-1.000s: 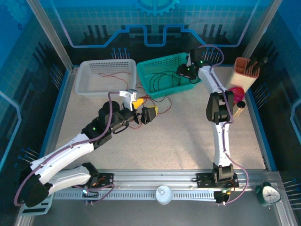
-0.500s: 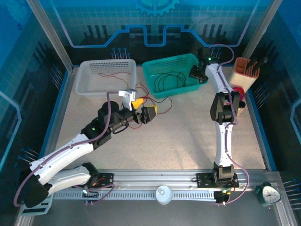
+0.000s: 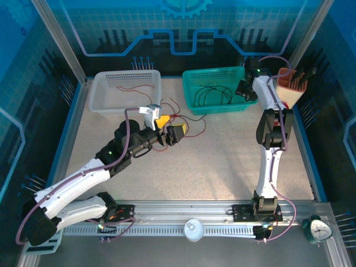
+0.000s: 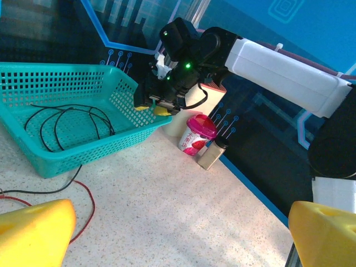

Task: Untangle the cables

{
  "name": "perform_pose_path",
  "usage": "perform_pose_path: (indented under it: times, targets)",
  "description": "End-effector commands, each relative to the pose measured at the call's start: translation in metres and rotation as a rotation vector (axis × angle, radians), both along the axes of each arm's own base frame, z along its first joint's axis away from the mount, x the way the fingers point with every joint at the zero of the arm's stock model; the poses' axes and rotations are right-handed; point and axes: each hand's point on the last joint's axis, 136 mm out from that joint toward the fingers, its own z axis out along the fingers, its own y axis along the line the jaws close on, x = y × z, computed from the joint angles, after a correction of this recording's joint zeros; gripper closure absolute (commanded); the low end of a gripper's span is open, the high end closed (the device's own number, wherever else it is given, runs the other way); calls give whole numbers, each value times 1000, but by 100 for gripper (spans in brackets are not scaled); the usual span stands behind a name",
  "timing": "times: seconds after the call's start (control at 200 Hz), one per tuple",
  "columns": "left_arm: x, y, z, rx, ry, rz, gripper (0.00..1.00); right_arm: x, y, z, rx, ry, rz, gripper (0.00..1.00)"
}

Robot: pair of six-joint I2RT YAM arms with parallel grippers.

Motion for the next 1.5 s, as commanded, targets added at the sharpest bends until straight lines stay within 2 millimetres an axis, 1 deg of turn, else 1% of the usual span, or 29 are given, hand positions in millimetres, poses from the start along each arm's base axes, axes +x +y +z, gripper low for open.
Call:
perform_pose_path:
  times: [0.0,0.02,0.065,0.14,0.25,0.35,0.41,0.49,0.57,0.65,0.735,0.82,0.915,0.995,1.095,1.2,1.406,1.496]
  targets:
    - [5,5,-3,2,5,34,1,22,43,58,195,-224,152,48]
    - [5,5,-4,5,8,35,1,23,49,66,215,-249,166,49]
    - [5,6,-7,13,13,41,1,28,68,85,283,-317,229,49]
    - [7,7,-13,33,26,52,1,30,92,113,347,-380,286,49]
    - [10,10,-23,66,54,73,1,21,127,145,378,-429,362,49]
    - [13,17,-33,105,87,116,1,3,156,164,392,-451,425,49]
    - [15,23,-39,131,105,148,1,-12,171,170,409,-455,447,49]
    - [19,34,-49,172,141,209,1,-34,186,172,441,-463,469,48]
    - [21,42,-59,194,175,251,1,-58,198,165,462,-468,481,48]
    - [23,48,-65,200,200,280,1,-82,203,147,471,-450,470,47]
    - [24,50,-68,197,213,291,1,-104,203,118,482,-417,434,46]
    - [25,52,-71,198,223,302,1,-121,201,86,509,-380,396,46]
    - [25,52,-70,195,226,300,1,-134,198,54,519,-335,361,46]
    - [26,51,-68,188,223,296,1,-140,196,30,524,-303,337,46]
    - [26,48,-67,183,222,286,1,-138,199,10,526,-288,336,46]
    - [26,47,-66,178,222,279,1,-129,203,1,519,-280,343,46]
    - [26,47,-65,175,219,280,1,-98,208,-16,488,-242,344,48]
    - [26,48,-65,177,217,279,1,-82,209,-19,483,-243,340,48]
